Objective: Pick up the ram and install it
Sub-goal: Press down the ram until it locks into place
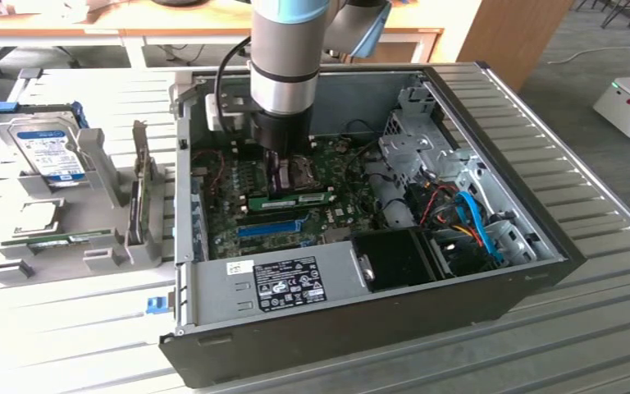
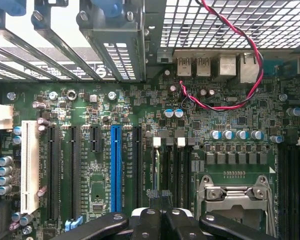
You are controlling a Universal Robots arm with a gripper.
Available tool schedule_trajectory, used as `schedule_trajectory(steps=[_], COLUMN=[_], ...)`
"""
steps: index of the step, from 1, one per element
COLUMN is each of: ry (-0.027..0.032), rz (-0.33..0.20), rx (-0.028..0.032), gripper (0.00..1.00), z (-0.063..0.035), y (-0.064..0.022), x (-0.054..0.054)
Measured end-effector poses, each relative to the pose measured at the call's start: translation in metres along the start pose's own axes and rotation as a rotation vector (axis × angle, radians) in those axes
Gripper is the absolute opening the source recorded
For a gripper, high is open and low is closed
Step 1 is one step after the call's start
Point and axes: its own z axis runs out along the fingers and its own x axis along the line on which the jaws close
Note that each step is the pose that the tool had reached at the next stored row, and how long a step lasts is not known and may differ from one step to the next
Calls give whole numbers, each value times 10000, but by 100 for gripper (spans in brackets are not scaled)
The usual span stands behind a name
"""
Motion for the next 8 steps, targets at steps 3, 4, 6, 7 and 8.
schedule_trajectory(steps=[3, 4, 6, 7, 8], ry=[3, 4, 5, 4, 3], rz=[0, 0, 0, 0, 0], rx=[0, -1, -1, -1, 0], gripper=[11, 11, 11, 11, 11], z=[10, 11, 11, 11, 12], y=[0, 0, 0, 0, 0], x=[0, 1, 1, 0, 0])
